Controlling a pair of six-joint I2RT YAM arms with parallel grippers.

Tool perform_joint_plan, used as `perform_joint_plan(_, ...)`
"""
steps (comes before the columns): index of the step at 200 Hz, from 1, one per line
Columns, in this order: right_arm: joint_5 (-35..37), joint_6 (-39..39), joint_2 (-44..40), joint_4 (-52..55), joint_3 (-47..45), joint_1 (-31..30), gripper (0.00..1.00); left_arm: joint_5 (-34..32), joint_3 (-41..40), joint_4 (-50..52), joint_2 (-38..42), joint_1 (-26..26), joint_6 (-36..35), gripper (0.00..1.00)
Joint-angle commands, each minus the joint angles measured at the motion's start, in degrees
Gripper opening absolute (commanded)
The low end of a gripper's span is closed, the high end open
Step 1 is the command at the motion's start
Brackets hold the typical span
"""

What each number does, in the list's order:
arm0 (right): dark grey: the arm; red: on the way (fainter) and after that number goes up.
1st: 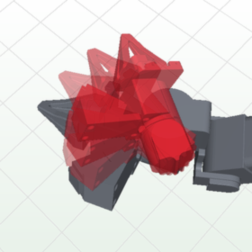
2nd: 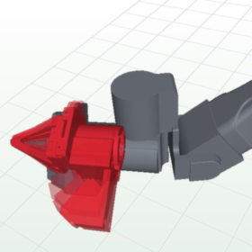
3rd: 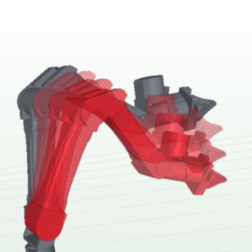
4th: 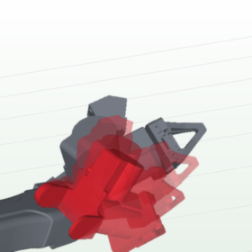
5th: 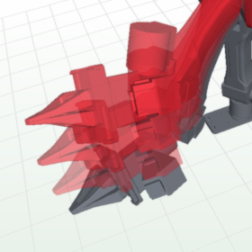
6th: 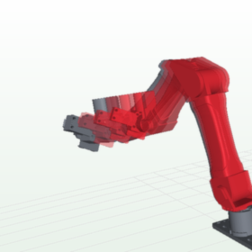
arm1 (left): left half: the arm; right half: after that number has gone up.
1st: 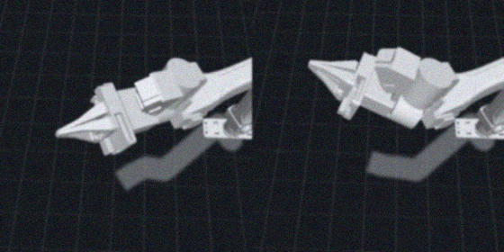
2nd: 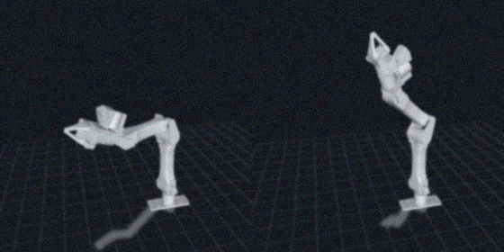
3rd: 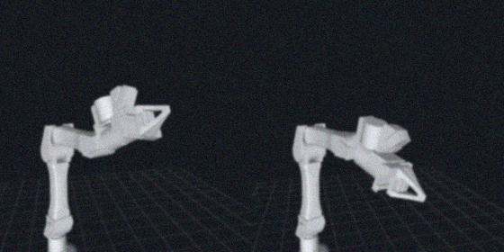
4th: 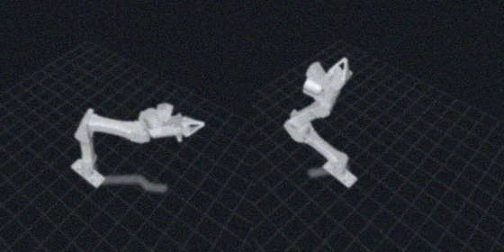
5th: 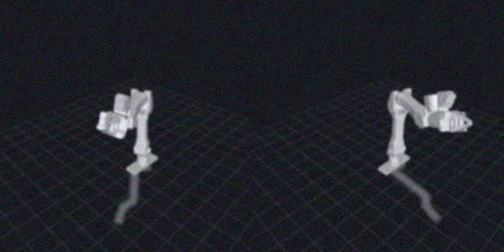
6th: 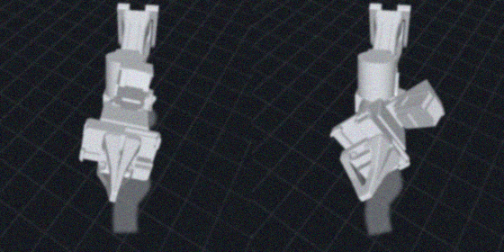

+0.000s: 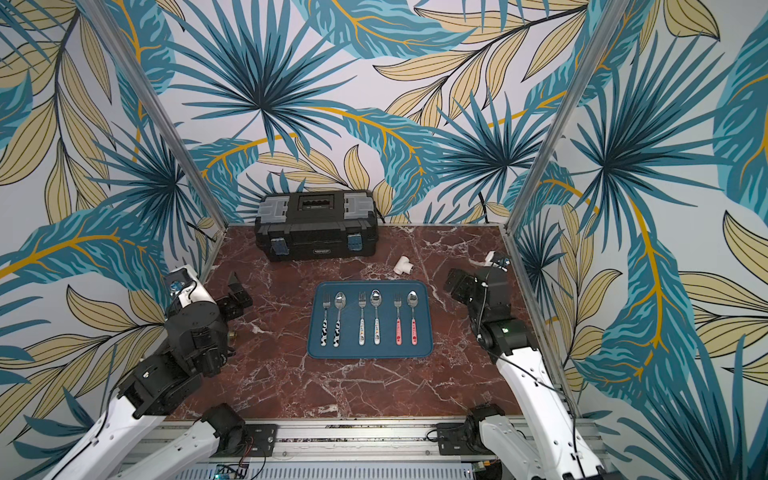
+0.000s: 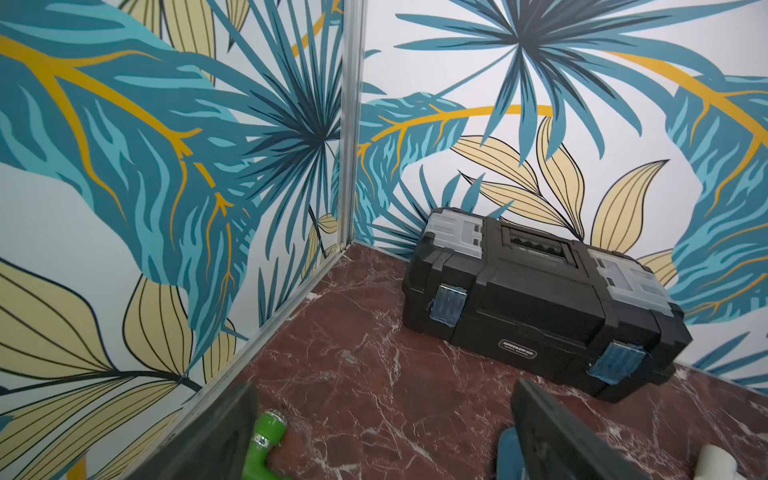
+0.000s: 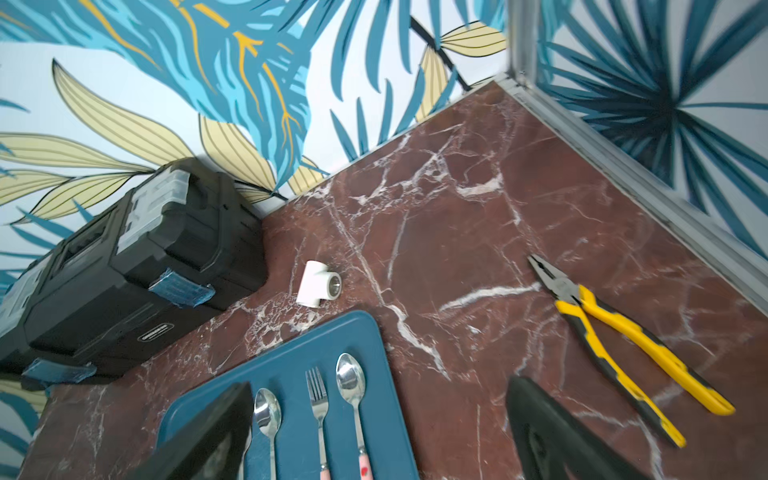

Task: Set the spoon and fork side by side
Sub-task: Reset both arms

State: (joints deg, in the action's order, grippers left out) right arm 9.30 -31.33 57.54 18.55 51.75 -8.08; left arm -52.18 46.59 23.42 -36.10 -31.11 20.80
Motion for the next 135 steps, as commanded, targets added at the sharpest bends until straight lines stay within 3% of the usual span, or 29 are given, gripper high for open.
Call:
perform_joint_plan(1,-8.5,6.1,8.3,-4.6,4.9,-1.5,1.00,11.9,-7.8,-16.4,-0.6,5.1,-6.6,1.00)
perform_joint_plan(21,-13.0,9.9,15.9,-2.8,12.1,-4.0,0.99,17.7,-13.2,-23.1,-2.4,8.3,-6.2,1.00)
perform_joint_plan(45,-9.7,17.6,19.8,-3.1,16.1,-8.8,0.99,23.1,-19.3,-31.2,-5.0,12.5,-9.2,1.00)
perform_joint_plan(59,-8.4,23.2,19.0,-10.7,12.6,-10.9,1.00,28.6,-24.1,-40.4,-5.3,16.9,-12.2,1.00)
perform_joint_plan(68,-7.5,28.0,16.8,-18.6,6.5,-11.8,1.00,29.4,-27.1,-46.9,-5.9,22.9,-12.6,1.00)
perform_joint_plan(91,-5.2,34.3,12.6,-26.5,-2.2,-11.8,1.00,43.6,-26.0,-44.0,-10.1,35.0,-11.2,1.00)
perform_joint_plan(115,-4.4,42.8,10.3,-26.8,-6.6,-11.7,1.00,47.8,-28.3,-49.7,-18.2,37.2,-12.5,1.00)
perform_joint_plan(135,0.6,40.3,9.9,-24.8,-7.2,-10.9,1.00,46.5,-31.5,-62.1,-26.4,37.2,-11.5,1.00)
